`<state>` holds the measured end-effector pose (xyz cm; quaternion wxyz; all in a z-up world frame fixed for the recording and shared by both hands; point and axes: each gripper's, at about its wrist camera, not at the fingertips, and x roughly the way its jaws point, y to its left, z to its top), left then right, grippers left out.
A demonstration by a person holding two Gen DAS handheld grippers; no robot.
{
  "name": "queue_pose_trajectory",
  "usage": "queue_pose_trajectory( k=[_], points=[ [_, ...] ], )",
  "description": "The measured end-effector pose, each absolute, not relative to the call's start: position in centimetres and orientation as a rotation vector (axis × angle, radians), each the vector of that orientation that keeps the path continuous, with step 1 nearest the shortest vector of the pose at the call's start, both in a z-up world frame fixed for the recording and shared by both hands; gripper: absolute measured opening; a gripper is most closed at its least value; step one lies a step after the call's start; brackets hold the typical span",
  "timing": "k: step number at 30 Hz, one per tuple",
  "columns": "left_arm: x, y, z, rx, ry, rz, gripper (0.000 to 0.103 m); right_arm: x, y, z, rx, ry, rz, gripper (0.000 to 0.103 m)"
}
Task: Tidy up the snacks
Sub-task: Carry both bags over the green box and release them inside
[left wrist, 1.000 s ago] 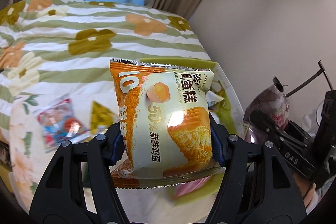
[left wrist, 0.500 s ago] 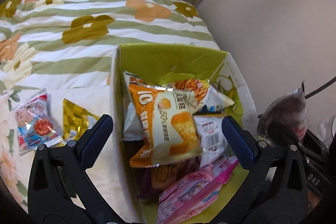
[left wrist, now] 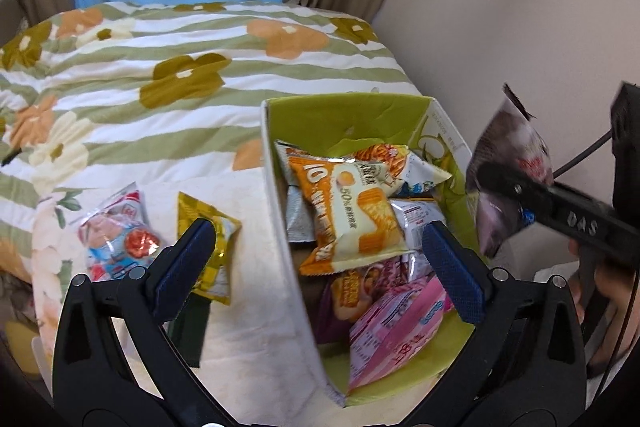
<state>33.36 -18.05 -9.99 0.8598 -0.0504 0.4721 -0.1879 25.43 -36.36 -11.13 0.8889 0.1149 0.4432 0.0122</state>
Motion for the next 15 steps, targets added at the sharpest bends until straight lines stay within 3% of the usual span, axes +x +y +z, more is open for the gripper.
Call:
queue_pose_trajectory(
  k=[5,7,8,9,11,15],
  points=[
    [32.8,-16.8,-10.5,-0.137,1.011,-0.371,0.102,27.4,-36.1,-12.2,0.245,0.971,0.046,0.055],
    [32.6,-16.5,-10.8,-0.139,1.015,-0.358,0.102,28.0,-36.1,-12.7,0.242,0.983,0.048,0.060],
    [32.5,-16.5,-10.8,-0.142,1.016,-0.352,0.102,28.2,-36.2,-12.9,0.251,0.983,0.047,0.069],
    [32.2,-16.2,-10.9,-0.148,1.015,-0.344,0.102,28.2,-36.3,-13.0,0.265,0.972,0.045,0.086],
    [31.8,-15.7,-11.0,-0.156,1.012,-0.331,0.102,27.9,-36.5,-13.0,0.279,0.950,0.042,0.103],
    [31.0,-15.0,-11.4,-0.177,1.018,-0.311,0.102,27.0,-36.9,-13.2,0.269,0.922,0.036,0.103]
  ],
)
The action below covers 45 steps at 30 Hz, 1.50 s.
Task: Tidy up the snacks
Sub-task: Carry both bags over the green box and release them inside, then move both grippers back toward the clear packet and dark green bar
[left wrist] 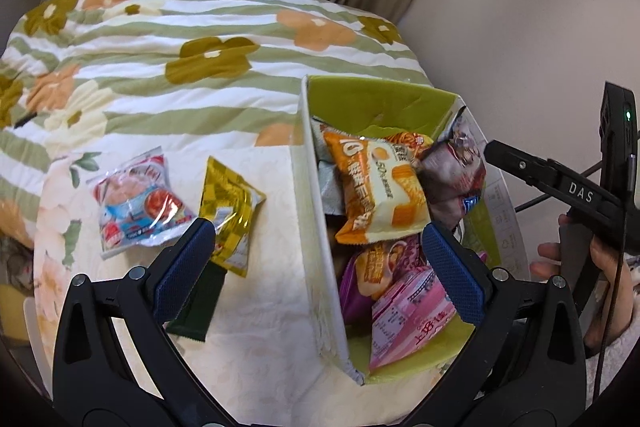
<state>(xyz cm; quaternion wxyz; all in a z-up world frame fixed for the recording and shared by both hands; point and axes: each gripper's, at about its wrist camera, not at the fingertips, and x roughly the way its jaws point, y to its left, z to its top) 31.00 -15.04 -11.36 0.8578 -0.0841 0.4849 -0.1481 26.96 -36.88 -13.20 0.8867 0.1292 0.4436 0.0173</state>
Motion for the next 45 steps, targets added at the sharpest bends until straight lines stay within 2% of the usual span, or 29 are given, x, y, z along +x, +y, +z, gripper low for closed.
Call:
queue_pose_trajectory(
  k=[13,21,33,45],
  points=[
    [27.1,-13.0,-9.1,-0.194,0.963,-0.235,0.102,24.3,-35.1,-10.4,0.164,0.891,0.131,0.103],
    [24.0,-7.1,-8.1,-0.202,0.924,-0.139,0.102,21.7,-30.3,-8.5,0.159,0.814,0.267,0.103],
    [24.0,3.7,-11.3,-0.206,1.019,-0.172,0.102,19.4,-19.5,-9.9,0.168,0.835,0.284,0.103],
    [26.0,8.4,-16.2,-0.121,1.112,-0.350,0.102,18.8,-10.7,-13.9,0.224,0.905,0.166,0.103]
  ],
)
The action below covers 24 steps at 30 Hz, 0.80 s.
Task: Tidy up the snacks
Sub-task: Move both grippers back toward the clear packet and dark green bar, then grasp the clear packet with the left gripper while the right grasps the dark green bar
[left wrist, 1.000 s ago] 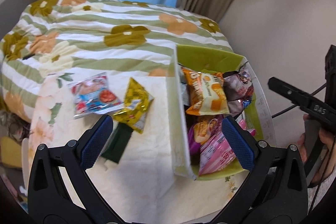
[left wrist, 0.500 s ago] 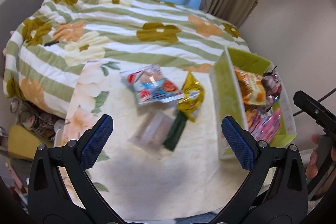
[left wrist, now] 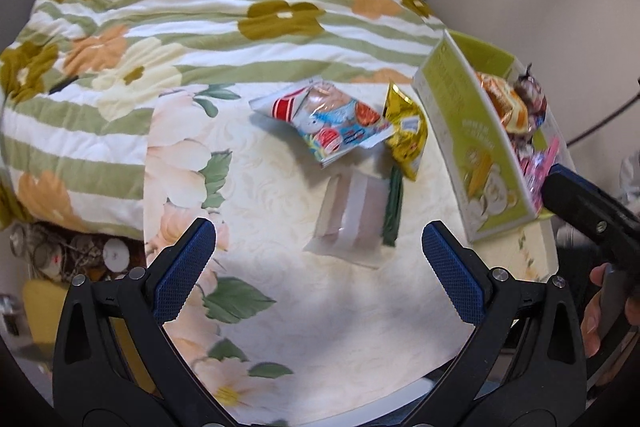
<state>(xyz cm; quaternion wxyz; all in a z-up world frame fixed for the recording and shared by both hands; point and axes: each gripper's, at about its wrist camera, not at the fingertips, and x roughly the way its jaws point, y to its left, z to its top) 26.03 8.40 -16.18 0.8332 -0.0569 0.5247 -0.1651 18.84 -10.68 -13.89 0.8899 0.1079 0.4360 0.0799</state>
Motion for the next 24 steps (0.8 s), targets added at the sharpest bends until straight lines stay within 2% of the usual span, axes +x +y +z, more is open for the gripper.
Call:
queue_pose_trajectory(
  k=[10,18,24],
  points=[
    [28.8,6.9,-22.0,-0.044,1.186,-0.490,0.102,18.6,-9.6,-21.0,0.367,0.974,-0.011,0.102],
    [30.9,3.0,-27.4,0.044,1.269,-0.520,0.102,18.2,-11.2,-24.3,0.418,1.003,-0.093,0.102],
    [31.1,1.4,-28.8,0.092,1.280,-0.534,0.102,18.0,-11.8,-26.0,0.447,1.023,-0.110,0.102]
  ],
)
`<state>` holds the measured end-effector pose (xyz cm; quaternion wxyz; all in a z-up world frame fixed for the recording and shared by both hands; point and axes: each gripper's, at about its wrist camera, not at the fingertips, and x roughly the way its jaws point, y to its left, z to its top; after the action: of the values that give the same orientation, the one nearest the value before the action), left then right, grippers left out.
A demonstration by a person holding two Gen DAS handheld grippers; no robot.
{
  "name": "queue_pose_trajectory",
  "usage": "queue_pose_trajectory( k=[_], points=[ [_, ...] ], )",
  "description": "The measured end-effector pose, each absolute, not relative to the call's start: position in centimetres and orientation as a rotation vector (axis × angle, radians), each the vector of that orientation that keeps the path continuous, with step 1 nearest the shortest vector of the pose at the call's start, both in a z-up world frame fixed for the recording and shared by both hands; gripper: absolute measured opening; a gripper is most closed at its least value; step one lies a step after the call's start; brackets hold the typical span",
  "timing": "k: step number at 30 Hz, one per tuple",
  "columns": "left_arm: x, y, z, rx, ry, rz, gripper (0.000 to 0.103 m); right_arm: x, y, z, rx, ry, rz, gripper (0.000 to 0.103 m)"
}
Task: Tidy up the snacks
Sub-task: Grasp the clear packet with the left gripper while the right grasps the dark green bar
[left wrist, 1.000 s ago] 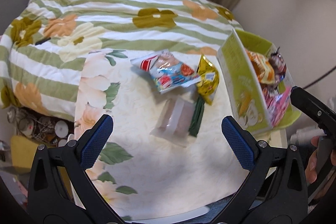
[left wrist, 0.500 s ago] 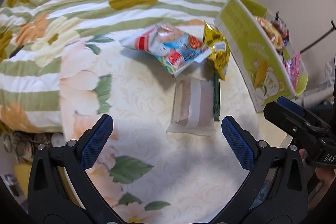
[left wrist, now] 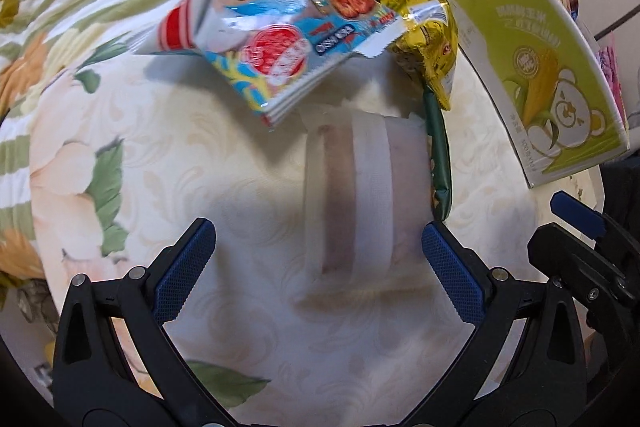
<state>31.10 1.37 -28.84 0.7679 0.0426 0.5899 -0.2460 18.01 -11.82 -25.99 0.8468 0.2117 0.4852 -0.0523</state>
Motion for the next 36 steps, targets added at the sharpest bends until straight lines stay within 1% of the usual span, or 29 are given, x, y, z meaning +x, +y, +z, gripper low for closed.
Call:
queue_pose_trajectory(
  k=[14,16,19,20,21,22,23,25,31,33,34,36],
  points=[
    [31.2,-2.3,-29.7,0.213,1.255,-0.504,0.102,16.7,-14.6,-27.4,0.521,1.050,-0.163,0.102],
    [31.2,-2.8,-29.8,0.244,1.239,-0.482,0.100,16.6,-14.7,-27.5,0.516,1.052,-0.177,0.102],
    [30.6,-3.4,-29.6,0.290,1.203,-0.473,0.089,16.3,-14.6,-28.0,0.503,1.062,-0.185,0.102],
    [30.3,-3.5,-29.5,0.304,1.192,-0.476,0.081,16.2,-14.5,-28.1,0.494,1.066,-0.186,0.102],
    [30.1,-3.5,-29.4,0.320,1.181,-0.478,0.071,16.2,-14.3,-28.3,0.483,1.072,-0.186,0.102],
    [30.0,-3.4,-29.2,0.326,1.174,-0.484,0.065,16.2,-14.2,-28.4,0.476,1.075,-0.184,0.102],
    [30.0,-3.2,-29.1,0.328,1.173,-0.485,0.061,16.1,-14.0,-28.6,0.467,1.078,-0.182,0.102],
    [30.2,-2.4,-29.1,0.319,1.184,-0.485,0.061,16.1,-13.4,-28.9,0.440,1.080,-0.180,0.102],
    [30.4,0.3,-29.1,0.304,1.205,-0.454,0.061,16.8,-11.1,-29.5,0.297,1.067,-0.160,0.091],
    [30.0,1.2,-29.0,0.300,1.208,-0.448,0.061,17.4,-10.7,-29.6,0.267,1.060,-0.150,0.085],
    [29.9,1.5,-28.9,0.298,1.210,-0.446,0.061,17.8,-10.5,-29.7,0.250,1.057,-0.146,0.084],
    [29.9,1.8,-28.9,0.298,1.211,-0.446,0.061,18.7,-10.3,-29.8,0.227,1.050,-0.145,0.076]
  ],
)
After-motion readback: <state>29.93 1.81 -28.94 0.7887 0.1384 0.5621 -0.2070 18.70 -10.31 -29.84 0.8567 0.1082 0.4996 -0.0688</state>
